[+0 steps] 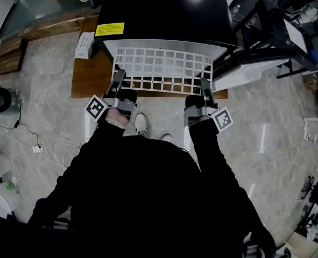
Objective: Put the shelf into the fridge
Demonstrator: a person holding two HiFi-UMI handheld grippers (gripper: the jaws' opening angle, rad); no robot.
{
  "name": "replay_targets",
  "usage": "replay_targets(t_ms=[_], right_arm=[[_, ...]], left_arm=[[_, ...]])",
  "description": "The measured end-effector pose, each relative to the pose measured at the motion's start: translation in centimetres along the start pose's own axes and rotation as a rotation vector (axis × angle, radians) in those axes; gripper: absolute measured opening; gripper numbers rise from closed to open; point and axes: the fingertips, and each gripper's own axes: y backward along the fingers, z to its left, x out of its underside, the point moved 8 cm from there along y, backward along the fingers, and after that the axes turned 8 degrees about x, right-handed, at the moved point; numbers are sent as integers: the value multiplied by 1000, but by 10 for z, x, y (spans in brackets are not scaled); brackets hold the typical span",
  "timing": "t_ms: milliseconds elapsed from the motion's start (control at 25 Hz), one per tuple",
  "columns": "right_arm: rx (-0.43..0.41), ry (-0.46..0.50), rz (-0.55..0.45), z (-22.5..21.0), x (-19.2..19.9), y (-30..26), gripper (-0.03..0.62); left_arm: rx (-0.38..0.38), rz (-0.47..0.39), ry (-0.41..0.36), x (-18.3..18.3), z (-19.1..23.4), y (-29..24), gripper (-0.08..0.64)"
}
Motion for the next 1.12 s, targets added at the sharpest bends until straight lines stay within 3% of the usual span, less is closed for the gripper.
replay_targets(t_ms=[680, 1120], right_arm=[[21, -55, -23, -2, -6, -23, 31], [32, -75, -57, 6, -12, -67, 31]], left_arm=[[-8, -72, -46, 7, -1, -2, 31], [-12, -117, -103, -6, 4, -48, 31]])
